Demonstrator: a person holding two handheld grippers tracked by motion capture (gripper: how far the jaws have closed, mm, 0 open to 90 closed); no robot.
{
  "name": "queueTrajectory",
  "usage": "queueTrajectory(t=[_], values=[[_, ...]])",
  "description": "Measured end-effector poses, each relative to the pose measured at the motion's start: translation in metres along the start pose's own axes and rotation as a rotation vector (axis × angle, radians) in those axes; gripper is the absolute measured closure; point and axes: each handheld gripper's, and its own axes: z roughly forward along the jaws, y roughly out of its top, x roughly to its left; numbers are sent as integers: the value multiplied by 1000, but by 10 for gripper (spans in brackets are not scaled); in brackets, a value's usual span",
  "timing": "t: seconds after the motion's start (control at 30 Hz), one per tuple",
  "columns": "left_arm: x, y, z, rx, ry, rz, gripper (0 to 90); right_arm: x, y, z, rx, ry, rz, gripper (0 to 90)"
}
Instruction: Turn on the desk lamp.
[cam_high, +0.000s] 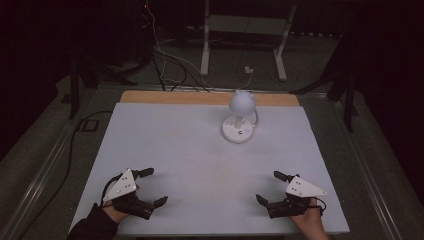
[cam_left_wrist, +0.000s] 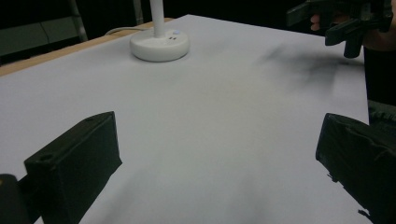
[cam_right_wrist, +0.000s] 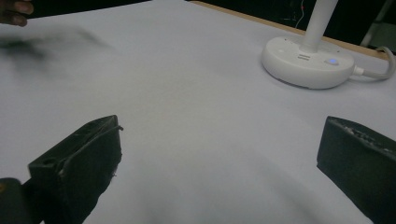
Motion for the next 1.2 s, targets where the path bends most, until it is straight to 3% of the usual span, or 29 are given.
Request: queueTrajectory(t=[0.3,0.7,0.97,1.2], values=[[0,0,0,8,-4,5,2,3,1,2,13,14,-5,0],[0,0,-1,4,-1,-1,3,3,4,1,46,-26,13,0],[1,0,-1,6,0,-6,3,5,12,-1,63,-53,-1,0],[0,0,0,1,-7,-6,2,5,22,-5,57,-85,28,0]])
